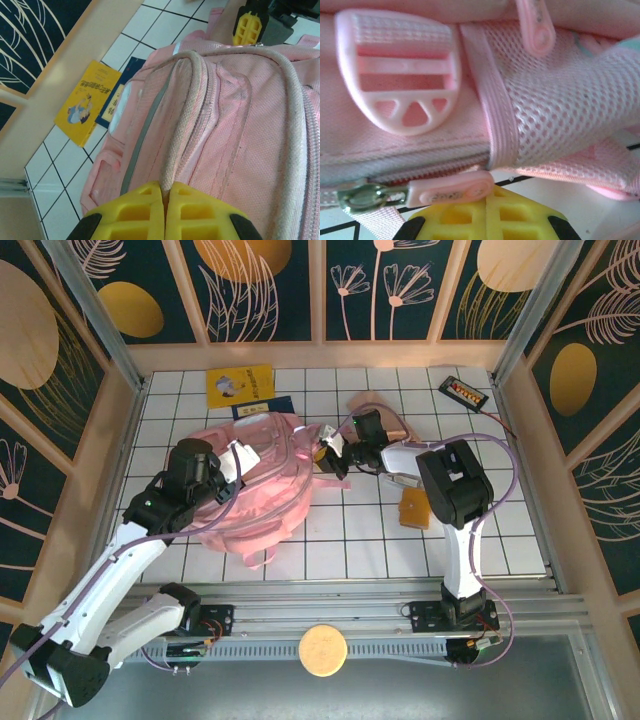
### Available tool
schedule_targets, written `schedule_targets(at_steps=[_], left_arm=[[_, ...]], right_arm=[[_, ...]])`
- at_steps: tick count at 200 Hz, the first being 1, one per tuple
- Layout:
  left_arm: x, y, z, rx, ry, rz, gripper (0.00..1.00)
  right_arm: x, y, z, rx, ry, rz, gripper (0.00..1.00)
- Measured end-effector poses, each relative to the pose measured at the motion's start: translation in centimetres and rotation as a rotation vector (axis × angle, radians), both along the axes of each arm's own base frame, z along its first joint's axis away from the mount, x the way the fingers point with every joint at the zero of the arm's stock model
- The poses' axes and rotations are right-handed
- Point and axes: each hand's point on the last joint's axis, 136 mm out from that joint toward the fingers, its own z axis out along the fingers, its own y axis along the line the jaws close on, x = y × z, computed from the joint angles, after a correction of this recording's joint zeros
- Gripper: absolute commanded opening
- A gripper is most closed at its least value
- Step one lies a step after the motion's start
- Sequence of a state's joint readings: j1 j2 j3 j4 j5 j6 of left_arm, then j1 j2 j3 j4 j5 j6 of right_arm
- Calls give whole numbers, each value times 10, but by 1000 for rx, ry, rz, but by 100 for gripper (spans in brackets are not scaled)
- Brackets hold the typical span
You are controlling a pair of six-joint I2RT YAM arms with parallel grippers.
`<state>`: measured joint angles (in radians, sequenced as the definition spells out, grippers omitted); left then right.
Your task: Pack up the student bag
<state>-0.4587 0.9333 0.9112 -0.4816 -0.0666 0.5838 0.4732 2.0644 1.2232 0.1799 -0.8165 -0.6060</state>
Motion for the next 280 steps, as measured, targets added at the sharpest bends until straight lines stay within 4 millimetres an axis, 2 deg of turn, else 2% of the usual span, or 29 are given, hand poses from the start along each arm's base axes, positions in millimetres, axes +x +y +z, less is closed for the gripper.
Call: schedule_targets(at_steps=[40,82,93,98,107,119,121,125,131,165,201,250,280], left_arm=[[5,8,2,44,-29,29,0],[8,12,6,57,-52,46,0],[8,11,7,56,-56,45,0],[8,11,7,55,-57,44,0],[8,11,7,54,-57,42,0],[8,11,8,53,-57,41,0],[7,11,8,53,-57,40,0],[7,11,8,52,-57,39,0],[7,10,7,52,-56,38,0],[4,11,11,53,-46,32,0],[5,11,21,46,-61,33,0],[4,10,21,41,-56,29,0],[4,10,21,40,-55,29,0]], right_arm=[[-9,-9,-9,-66,21,5,0],[-17,-13,2,-82,7,25,0],[-17,-13,4,-77,9,25,34],[-17,-12,5,-74,8,25,46],[-18,-12,5,-67,6,26,58],[-18,-12,4,-58,2,20,68],[-18,-12,3,-57,4,18,73],[-18,-12,3,-54,6,14,89],[-17,-12,3,-50,2,13,99],[-10,-3,17,1,-45,6,98],[-11,9,26,39,-62,18,83],[-9,14,24,43,-56,27,64],[-8,15,27,49,-61,36,58]])
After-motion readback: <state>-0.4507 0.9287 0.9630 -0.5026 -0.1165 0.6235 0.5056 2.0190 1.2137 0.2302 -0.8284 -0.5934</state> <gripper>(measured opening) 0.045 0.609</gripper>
